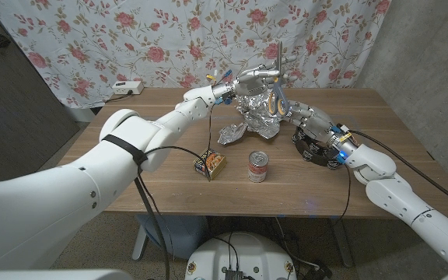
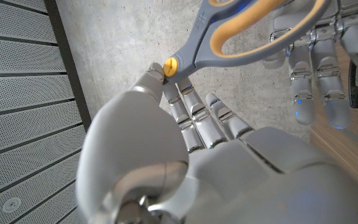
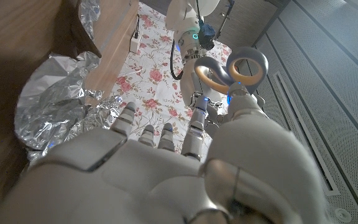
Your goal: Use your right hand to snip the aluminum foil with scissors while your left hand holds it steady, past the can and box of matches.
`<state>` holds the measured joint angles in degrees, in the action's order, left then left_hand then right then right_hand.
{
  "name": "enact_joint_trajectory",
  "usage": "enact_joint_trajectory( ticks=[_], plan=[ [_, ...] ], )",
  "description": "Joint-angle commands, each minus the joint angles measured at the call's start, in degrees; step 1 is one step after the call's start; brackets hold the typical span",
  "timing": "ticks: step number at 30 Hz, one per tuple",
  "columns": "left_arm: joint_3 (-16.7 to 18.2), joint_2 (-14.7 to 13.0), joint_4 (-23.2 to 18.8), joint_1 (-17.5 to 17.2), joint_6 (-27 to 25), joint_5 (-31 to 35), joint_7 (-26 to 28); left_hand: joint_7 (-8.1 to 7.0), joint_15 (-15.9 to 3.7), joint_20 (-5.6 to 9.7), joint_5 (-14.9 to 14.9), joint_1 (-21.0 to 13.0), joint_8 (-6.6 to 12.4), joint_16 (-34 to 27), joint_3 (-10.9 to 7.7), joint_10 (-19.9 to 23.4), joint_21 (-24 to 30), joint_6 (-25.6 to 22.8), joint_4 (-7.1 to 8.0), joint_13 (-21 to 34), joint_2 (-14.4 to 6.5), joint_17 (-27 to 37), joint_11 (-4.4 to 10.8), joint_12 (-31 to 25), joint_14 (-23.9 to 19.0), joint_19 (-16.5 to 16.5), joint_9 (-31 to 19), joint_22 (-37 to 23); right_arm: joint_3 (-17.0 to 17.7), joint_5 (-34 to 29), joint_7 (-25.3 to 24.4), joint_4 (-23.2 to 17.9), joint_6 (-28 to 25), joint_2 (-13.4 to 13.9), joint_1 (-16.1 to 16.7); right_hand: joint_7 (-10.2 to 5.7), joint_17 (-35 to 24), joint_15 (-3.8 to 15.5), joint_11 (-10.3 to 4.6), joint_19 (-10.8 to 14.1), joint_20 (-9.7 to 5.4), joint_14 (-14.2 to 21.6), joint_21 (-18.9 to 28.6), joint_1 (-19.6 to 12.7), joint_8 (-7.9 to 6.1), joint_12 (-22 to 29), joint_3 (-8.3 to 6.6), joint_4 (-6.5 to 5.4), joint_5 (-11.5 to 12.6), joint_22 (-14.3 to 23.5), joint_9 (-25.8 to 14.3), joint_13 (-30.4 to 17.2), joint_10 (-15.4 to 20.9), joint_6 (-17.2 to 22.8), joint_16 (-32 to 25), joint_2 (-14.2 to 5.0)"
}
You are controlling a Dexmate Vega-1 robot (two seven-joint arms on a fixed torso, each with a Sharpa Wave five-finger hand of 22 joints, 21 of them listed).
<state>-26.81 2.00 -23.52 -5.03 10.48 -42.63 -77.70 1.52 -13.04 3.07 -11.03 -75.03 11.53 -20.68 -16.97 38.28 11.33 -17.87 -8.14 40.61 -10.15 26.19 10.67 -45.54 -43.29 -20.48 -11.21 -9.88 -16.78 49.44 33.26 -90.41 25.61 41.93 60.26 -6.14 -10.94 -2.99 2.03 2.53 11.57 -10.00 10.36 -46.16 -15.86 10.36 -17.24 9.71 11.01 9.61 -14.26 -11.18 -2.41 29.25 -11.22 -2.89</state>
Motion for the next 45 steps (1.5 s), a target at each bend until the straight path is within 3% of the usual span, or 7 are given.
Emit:
enact_joint_trajectory(
  ticks=[1, 7, 13, 24, 30, 45],
  plan=[
    [0.2, -0.1, -0.9, -0.7, -0.1, 0.1, 0.0, 0.09, -0.8, -0.09, -0.2, -0.7, 0.38, 0.0, 0.23, 0.3, 0.2, -0.5, 0.23, 0.2, -0.1, 0.1, 0.37, 0.0, -0.4, -0.2, -0.1, -0.1, -0.2, 0.6, 1.2, -0.5, 0.1, 0.0, 0.1, 0.2, -0.1, -0.58, 0.2, 0.3, 0.13, -2.0, 0.3, -0.7, 0.43, 0.2, -0.15, -0.43, 0.0, 0.0, -0.2, -0.1, -0.8, -0.5, -0.1, 0.13],
    [0.1, 0.2, -0.4, -0.6, 0.2, 0.1, 0.1, 0.05, -0.8, -0.09, -0.2, -0.7, 0.43, -0.1, 0.27, 0.3, 0.2, -0.6, 0.27, 0.2, -0.1, 0.2, 0.38, 0.1, -0.5, -0.2, -0.1, -0.1, -0.5, 1.5, 2.6, 0.0, 0.2, -0.8, -0.5, 0.43, 0.0, 0.49, -0.02, 0.1, -1.55, -2.3, 0.2, -0.9, 0.56, 0.4, -0.12, -0.48, -0.1, 0.0, -0.3, 0.0, -1.0, -0.5, 0.0, 0.27],
    [0.2, 0.7, 0.8, -0.2, 0.4, 0.3, 0.3, 0.05, -0.79, -0.12, -0.2, -0.7, 0.46, -0.2, 0.31, 0.3, 0.2, -0.7, 0.26, 0.3, 0.0, 0.3, 0.4, 0.1, -0.5, -0.2, -0.1, -0.1, -0.9, 2.4, 4.2, 0.7, -0.2, -1.3, -1.2, 0.3, 0.0, -0.06, 0.6, 0.0, -1.19, -2.5, 0.2, -1.1, 0.68, 0.4, -0.16, -0.47, -0.1, 0.0, -0.4, 0.0, -1.4, -0.6, 0.1, 0.29],
    [0.4, 1.6, 2.1, 0.3, 0.2, 1.0, 1.5, 0.05, -0.8, -0.15, -0.3, -0.8, 0.48, -0.3, 0.35, 0.2, 0.3, -0.8, 0.32, 0.4, -0.1, 0.6, 0.34, 0.2, -0.7, -0.4, -0.1, -0.1, -1.2, 2.5, 4.8, 0.8, -1.6, -1.2, -1.7, 0.1, 0.0, -0.06, 0.4, -0.2, -0.47, -2.4, 0.1, -1.5, 0.78, 0.6, -0.28, -0.43, -0.1, 0.0, -0.4, 0.1, -1.4, -0.6, 0.0, 0.24],
    [1.0, 2.1, 2.4, 0.1, 0.1, 0.8, 1.8, 0.07, -0.81, -0.12, -0.3, -0.8, 0.46, -0.3, 0.36, 0.3, 0.3, -0.8, 0.34, 0.5, -0.1, 0.7, 0.31, 0.2, -0.7, -0.5, -0.1, -0.1, -1.9, 2.6, 6.1, 0.8, -2.8, -0.9, -2.4, -0.23, 0.1, -2.09, 3.5, 0.0, 0.02, -1.7, 0.2, -2.0, 1.16, 1.1, -0.38, -0.56, -0.1, -0.1, -0.6, 0.2, -0.2, -1.1, -0.2, 0.14],
    [1.3, 2.8, 2.9, 0.3, -0.1, 1.8, 2.6, 0.01, -0.8, -0.06, -0.3, -0.8, 0.45, -0.3, 0.39, 0.2, 0.4, -0.8, 0.42, 0.6, -0.1, 0.8, 0.3, 0.3, -0.7, -0.7, -0.1, -0.1, -2.6, 6.6, 9.9, 2.0, -4.3, -3.8, -3.0, -1.54, 0.1, -3.28, 4.47, -0.1, 0.37, -1.3, 0.2, -2.4, 1.31, 0.8, -0.47, -0.65, 0.0, -0.1, -0.9, 0.3, -1.1, -1.2, -0.3, -0.04]
  ],
)
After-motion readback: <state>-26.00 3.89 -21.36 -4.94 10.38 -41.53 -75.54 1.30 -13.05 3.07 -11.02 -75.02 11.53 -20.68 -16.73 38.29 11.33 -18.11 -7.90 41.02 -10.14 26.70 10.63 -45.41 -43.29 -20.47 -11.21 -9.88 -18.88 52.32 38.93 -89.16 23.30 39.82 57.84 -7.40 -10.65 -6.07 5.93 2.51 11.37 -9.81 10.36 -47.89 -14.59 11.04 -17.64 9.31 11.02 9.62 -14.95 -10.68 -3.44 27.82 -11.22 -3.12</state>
